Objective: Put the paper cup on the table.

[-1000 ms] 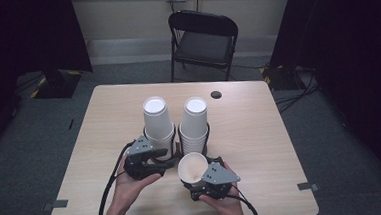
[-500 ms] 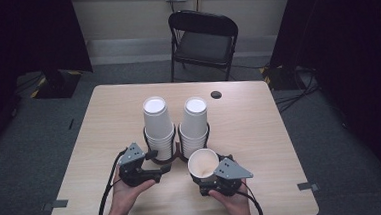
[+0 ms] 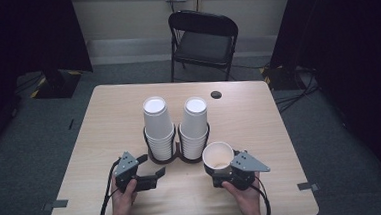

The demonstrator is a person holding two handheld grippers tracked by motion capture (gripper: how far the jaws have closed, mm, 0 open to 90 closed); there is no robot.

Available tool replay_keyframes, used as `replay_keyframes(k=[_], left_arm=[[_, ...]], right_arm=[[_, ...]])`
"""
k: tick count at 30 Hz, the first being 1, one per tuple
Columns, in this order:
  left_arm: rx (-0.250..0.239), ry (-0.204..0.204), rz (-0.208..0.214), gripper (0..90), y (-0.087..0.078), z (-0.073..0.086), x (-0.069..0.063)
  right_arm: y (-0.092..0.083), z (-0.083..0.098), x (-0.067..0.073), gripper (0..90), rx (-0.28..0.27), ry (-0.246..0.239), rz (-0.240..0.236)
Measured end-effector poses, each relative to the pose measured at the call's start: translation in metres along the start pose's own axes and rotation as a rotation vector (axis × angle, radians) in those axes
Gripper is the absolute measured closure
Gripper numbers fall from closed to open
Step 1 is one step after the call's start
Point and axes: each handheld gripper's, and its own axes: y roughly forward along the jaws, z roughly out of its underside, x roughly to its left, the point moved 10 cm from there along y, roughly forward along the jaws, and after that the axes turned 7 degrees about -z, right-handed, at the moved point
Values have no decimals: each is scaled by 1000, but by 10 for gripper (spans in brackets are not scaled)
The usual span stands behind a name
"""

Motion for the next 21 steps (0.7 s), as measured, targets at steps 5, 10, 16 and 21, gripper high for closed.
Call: replay_keyframes(k=[5,10,16,21], left_arm=[[-5,0,-58,156,4,8,9],[-30,2,-101,156,5,13,14],[-61,11,-132,158,4,16,17],[-91,28,-169,159,3,14,17]], right_arm=[[-4,-8,-20,106,-7,12,44],[-6,-18,-40,106,-27,23,86],[0,-27,-56,106,-44,36,99],[2,-37,-69,106,-55,35,129]])
